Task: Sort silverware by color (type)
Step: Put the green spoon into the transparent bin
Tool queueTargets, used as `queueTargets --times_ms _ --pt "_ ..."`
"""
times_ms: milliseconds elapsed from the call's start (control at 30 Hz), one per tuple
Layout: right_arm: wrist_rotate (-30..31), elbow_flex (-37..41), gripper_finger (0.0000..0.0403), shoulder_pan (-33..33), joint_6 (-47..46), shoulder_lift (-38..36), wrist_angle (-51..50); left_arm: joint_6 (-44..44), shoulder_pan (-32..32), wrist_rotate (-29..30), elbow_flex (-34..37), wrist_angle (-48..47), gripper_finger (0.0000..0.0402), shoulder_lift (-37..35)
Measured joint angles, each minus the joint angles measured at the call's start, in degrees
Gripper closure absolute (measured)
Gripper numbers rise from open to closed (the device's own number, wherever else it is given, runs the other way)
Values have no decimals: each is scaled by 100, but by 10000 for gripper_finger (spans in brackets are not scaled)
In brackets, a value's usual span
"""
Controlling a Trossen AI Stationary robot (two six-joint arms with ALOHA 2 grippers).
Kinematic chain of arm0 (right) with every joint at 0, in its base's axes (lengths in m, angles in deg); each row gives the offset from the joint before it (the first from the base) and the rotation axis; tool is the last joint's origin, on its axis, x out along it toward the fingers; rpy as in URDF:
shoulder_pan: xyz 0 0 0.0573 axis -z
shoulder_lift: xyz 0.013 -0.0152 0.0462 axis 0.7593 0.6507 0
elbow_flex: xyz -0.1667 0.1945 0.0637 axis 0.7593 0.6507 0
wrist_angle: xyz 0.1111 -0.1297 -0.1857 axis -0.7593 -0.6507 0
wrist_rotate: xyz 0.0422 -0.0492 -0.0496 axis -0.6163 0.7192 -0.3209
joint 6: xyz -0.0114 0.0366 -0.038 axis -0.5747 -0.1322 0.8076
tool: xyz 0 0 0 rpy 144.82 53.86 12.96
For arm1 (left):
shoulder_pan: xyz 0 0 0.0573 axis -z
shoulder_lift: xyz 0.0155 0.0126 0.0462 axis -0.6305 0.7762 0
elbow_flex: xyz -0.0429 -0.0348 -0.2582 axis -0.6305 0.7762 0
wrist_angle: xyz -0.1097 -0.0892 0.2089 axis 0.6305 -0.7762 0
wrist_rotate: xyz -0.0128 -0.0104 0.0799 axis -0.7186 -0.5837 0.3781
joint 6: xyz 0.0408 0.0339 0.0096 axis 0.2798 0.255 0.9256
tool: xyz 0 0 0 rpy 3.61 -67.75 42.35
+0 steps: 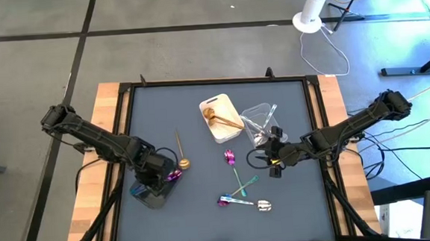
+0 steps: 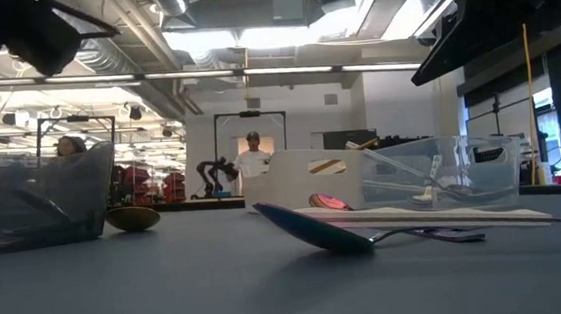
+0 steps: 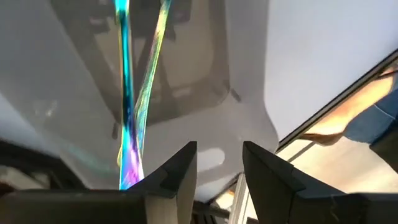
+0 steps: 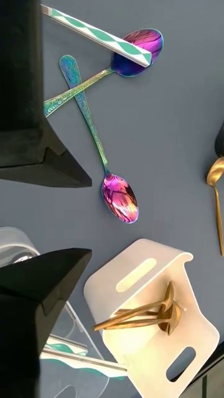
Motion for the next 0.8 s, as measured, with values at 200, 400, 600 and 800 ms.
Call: queueTargets --times_ms 200,400,600,800 --pt "0 0 244 0 0 0 10 430 -2 647 0 392 279 0" --pt "0 0 244 0 0 0 15 865 -2 1057 0 916 279 0" --pt "0 0 244 0 0 0 17 1141 0 1252 0 1409 279 0" --pt "0 0 244 0 0 0 20 1640 -2 1936 0 1902 279 0"
